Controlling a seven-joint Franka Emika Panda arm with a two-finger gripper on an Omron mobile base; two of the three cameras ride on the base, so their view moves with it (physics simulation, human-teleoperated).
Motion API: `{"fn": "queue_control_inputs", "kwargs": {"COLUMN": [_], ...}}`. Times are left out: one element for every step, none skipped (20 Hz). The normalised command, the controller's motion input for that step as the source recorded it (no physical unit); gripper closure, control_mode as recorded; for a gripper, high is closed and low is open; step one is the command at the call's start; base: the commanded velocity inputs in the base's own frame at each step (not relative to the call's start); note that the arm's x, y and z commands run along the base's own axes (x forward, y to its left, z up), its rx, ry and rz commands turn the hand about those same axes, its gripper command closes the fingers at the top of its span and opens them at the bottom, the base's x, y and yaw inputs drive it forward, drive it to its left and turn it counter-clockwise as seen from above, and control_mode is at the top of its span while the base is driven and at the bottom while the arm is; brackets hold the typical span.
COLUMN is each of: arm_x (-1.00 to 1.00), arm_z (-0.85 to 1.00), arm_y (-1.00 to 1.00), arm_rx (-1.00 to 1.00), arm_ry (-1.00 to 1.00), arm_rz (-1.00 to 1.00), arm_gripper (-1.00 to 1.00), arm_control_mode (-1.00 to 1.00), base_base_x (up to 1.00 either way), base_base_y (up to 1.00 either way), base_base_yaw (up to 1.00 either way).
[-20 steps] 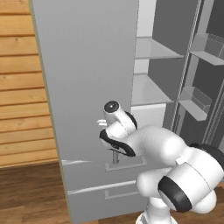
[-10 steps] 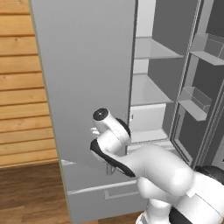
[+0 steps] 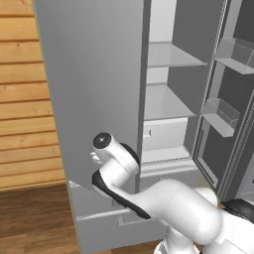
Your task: Take the strawberry from the fridge and place it on top of the pancake, located on the dining counter.
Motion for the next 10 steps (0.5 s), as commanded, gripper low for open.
{"fn": "queue_control_inputs", "kwargs": {"arm_x": [0.00,-0.02,-0.10,-0.16,-0.19,-0.21,-0.19,-0.10,-0.15,-0.15], "arm_z": [0.06,0.09,0.05,0.08,0.09,0.10,0.14,0.22,0.30,0.38], "arm_y": [0.49,0.50,0.49,0.31,0.31,0.24,0.19,0.18,0.18,0.23], "arm_rx": [-0.03,-0.03,-0.02,0.00,-0.01,-0.04,-0.07,-0.06,-0.07,-0.04], "arm_ry": [-0.05,-0.02,-0.01,-0.03,-0.02,0.00,0.00,0.00,0.00,0.00], "arm_rz": [-0.06,-0.09,-0.10,-0.09,-0.07,-0.07,-0.08,-0.08,-0.09,-0.08], "arm_gripper": [-1.00,-1.00,-1.00,-1.00,-1.00,-1.00,-1.00,-1.00,-1.00,-1.00], "arm_control_mode": [-1.00,-1.00,-1.00,-1.00,-1.00,-1.00,-1.00,-1.00,-1.00,-1.00], "base_base_x": [0.00,0.00,0.00,0.00,0.00,0.00,0.00,0.00,0.00,0.00], "base_base_y": [0.00,0.00,0.00,0.00,0.00,0.00,0.00,0.00,0.00,0.00], "base_base_yaw": [0.00,0.00,0.00,0.00,0.00,0.00,0.00,0.00,0.00,0.00]}}
